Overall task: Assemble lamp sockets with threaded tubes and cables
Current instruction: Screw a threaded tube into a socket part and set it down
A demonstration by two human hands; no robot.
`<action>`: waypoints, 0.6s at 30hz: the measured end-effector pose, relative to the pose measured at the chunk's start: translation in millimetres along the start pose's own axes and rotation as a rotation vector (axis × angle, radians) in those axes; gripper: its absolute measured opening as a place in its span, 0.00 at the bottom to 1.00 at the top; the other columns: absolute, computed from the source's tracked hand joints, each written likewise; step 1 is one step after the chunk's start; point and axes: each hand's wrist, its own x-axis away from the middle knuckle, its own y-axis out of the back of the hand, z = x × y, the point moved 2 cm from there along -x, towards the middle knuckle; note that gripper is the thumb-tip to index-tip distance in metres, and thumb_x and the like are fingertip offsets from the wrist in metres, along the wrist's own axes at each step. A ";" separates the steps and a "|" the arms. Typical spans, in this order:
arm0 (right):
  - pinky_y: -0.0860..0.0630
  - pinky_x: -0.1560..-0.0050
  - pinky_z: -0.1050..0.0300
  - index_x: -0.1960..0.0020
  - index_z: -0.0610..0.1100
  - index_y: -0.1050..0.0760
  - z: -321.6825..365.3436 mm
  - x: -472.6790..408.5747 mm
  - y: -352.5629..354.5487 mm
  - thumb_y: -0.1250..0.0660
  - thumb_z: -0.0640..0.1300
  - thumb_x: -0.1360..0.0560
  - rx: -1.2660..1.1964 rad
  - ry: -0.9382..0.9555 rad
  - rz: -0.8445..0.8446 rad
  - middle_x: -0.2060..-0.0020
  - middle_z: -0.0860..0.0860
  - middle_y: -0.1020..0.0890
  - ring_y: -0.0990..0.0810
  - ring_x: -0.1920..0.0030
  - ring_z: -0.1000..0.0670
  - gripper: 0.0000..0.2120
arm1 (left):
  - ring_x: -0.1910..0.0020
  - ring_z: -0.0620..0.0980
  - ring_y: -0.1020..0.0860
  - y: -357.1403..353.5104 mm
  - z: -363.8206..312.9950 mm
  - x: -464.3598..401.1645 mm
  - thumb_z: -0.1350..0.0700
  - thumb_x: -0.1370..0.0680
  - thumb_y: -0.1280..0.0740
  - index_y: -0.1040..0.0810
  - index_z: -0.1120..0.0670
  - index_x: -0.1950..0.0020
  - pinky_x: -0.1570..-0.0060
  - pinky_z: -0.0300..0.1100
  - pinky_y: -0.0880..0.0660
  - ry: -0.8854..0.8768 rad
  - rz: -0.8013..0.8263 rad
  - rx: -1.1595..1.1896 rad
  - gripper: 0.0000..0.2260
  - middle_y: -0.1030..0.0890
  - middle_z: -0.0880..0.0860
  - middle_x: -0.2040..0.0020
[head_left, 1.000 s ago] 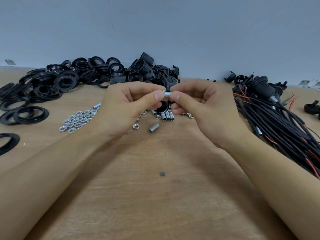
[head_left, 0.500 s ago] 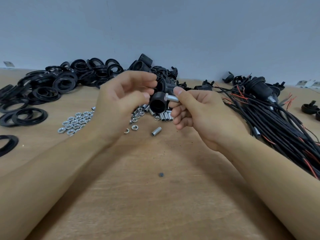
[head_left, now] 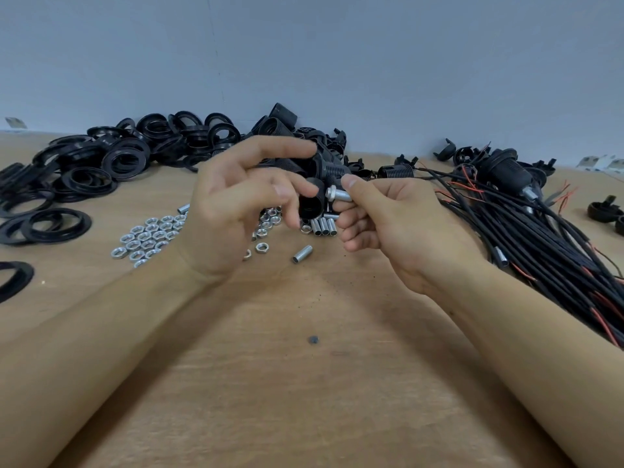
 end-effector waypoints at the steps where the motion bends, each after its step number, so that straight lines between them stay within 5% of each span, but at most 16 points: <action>1: 0.26 0.75 0.62 0.62 0.37 0.21 -0.1 -0.3 0.3 0.34 0.45 0.20 -0.006 0.000 -0.002 0.75 0.47 0.21 0.23 0.76 0.51 0.16 | 0.51 0.55 0.19 0.8 -0.3 0.0 0.60 0.34 0.34 0.22 0.59 0.41 0.48 0.43 0.26 -0.005 -0.005 0.004 0.22 0.16 0.54 0.64; 5: 0.25 0.75 0.62 0.62 0.36 0.21 -0.4 -0.1 0.3 0.34 0.45 0.20 0.008 -0.003 0.004 0.74 0.47 0.21 0.23 0.76 0.51 0.16 | 0.38 0.54 0.21 -4.9 2.4 2.4 0.63 0.33 0.34 0.27 0.59 0.32 0.42 0.46 0.26 0.020 0.097 -0.112 0.28 0.16 0.56 0.44; 9: 0.26 0.75 0.62 0.63 0.37 0.21 -0.8 -0.7 1.5 0.34 0.45 0.20 0.017 -0.011 -0.012 0.75 0.47 0.21 0.23 0.76 0.52 0.16 | 0.48 0.57 0.19 -0.3 -4.0 2.9 0.59 0.31 0.35 0.23 0.59 0.40 0.45 0.46 0.25 -0.069 0.037 -0.068 0.20 0.16 0.52 0.66; 13: 0.25 0.75 0.62 0.63 0.37 0.21 -1.4 -0.7 1.3 0.34 0.45 0.20 0.030 -0.011 -0.018 0.75 0.47 0.21 0.23 0.76 0.52 0.16 | 0.40 0.53 0.20 -2.8 -1.2 4.7 0.58 0.30 0.32 0.27 0.57 0.34 0.40 0.55 0.26 -0.096 0.109 -0.262 0.24 0.15 0.53 0.45; 15: 0.25 0.75 0.62 0.63 0.37 0.21 -2.3 -0.6 1.1 0.34 0.45 0.20 0.041 -0.015 -0.022 0.75 0.47 0.21 0.23 0.77 0.52 0.16 | 0.41 0.54 0.19 -5.4 -0.4 5.3 0.62 0.29 0.32 0.27 0.60 0.34 0.40 0.54 0.26 -0.106 0.144 -0.247 0.23 0.14 0.54 0.51; 18: 0.26 0.75 0.62 0.64 0.38 0.21 -1.3 -1.0 2.5 0.34 0.44 0.20 0.037 -0.014 -0.040 0.76 0.47 0.21 0.23 0.77 0.52 0.16 | 0.57 0.58 0.19 0.6 -5.7 3.1 0.59 0.30 0.36 0.22 0.59 0.43 0.51 0.46 0.26 -0.160 0.026 -0.109 0.16 0.16 0.51 0.66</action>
